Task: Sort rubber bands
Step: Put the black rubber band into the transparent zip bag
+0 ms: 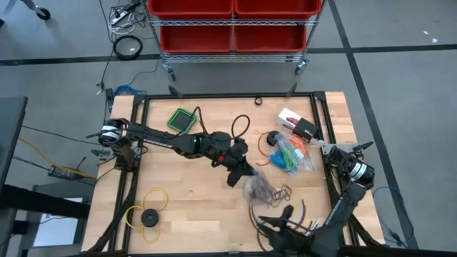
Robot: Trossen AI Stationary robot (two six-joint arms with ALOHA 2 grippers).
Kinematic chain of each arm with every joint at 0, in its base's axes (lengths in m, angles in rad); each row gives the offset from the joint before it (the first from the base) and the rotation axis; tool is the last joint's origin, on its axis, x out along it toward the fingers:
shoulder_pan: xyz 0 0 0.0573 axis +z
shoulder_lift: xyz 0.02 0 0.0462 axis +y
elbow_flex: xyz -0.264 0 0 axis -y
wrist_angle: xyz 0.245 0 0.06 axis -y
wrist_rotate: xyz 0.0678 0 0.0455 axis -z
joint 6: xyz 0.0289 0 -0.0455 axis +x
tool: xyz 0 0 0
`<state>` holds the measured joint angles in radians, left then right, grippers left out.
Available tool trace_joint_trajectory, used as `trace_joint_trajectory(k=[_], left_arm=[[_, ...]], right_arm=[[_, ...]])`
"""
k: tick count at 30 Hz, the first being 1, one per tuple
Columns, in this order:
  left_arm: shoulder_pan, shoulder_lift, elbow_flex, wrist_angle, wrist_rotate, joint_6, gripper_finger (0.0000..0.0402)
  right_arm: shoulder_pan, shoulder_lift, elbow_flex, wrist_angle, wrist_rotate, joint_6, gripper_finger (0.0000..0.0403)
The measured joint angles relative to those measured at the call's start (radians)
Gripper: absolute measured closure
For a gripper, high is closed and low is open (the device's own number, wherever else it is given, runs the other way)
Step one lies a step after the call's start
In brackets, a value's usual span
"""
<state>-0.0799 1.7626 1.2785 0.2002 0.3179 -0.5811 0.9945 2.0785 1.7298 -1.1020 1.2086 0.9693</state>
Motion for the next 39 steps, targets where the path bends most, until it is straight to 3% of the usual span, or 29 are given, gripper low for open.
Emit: trace_joint_trajectory(k=[3,7,12,19,24,31,39], left_arm=[[0.017,0.000,0.000,0.028,-0.018,-0.018,0.0392],[0.021,0.000,0.000,0.072,-0.043,-0.033,0.0392],[0.022,0.000,0.000,0.071,-0.095,-0.029,0.0392],[0.033,0.000,-0.026,0.057,-0.085,-0.029,0.0392],[0.035,0.000,-0.045,0.049,-0.085,-0.030,0.0392],[0.026,0.000,-0.046,0.059,-0.057,-0.052,0.0392],[0.013,0.000,-0.046,0.033,-0.041,-0.048,0.0392]], right_arm=[[-0.042,0.000,-0.022,0.074,-0.018,-0.084,0.0302],[-0.090,0.000,-0.054,0.059,-0.071,-0.038,0.0303],[-0.102,0.000,-0.059,0.060,0.000,-0.016,0.0312],[-0.101,-0.001,-0.009,0.107,0.022,-0.333,0.0338],[-0.111,-0.001,0.018,0.092,0.029,-0.444,0.0345],[-0.174,-0.001,0.020,0.003,-0.080,-0.450,0.0323],[-0.205,-0.001,0.020,-0.004,-0.098,-0.476,0.0278]])
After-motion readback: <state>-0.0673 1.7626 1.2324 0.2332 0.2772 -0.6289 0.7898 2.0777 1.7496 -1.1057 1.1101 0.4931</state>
